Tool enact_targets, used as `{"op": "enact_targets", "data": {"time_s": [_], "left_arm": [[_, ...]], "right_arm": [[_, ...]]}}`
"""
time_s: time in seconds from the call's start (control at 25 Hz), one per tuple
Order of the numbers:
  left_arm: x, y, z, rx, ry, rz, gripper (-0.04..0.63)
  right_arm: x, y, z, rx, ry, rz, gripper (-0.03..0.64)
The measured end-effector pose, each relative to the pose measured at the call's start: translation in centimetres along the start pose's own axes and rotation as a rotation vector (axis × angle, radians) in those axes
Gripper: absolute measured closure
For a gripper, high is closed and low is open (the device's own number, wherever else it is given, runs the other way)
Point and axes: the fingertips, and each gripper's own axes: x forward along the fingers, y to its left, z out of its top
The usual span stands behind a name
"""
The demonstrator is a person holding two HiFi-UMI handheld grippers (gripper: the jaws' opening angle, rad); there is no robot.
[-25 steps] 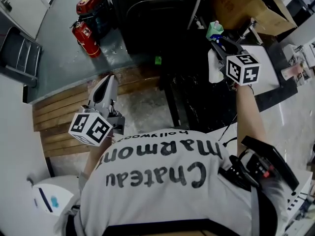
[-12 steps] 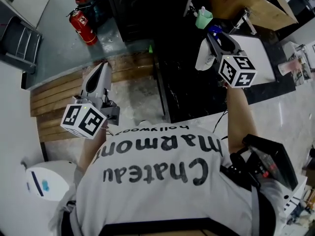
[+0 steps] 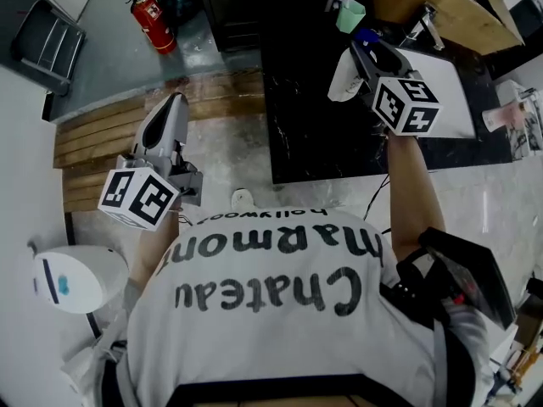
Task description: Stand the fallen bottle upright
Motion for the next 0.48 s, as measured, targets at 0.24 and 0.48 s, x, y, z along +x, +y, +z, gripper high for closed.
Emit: {"op": "enact_targets", "data": {"time_s": [0.24,0.48], "left_arm": [[-3.4,-3.9,-1.2,0.041,-0.019,0.048,0.581],[-4.8,-5.3,-1.2,0.044,-0.04,0.076,0.583]], "right_arm": [[-2.6,-0.1,-0.3,0.015,0.006,0.052,0.488],[-3.2,-0.1,-0.6,0.035,0.042,0.084,0.488]]}}
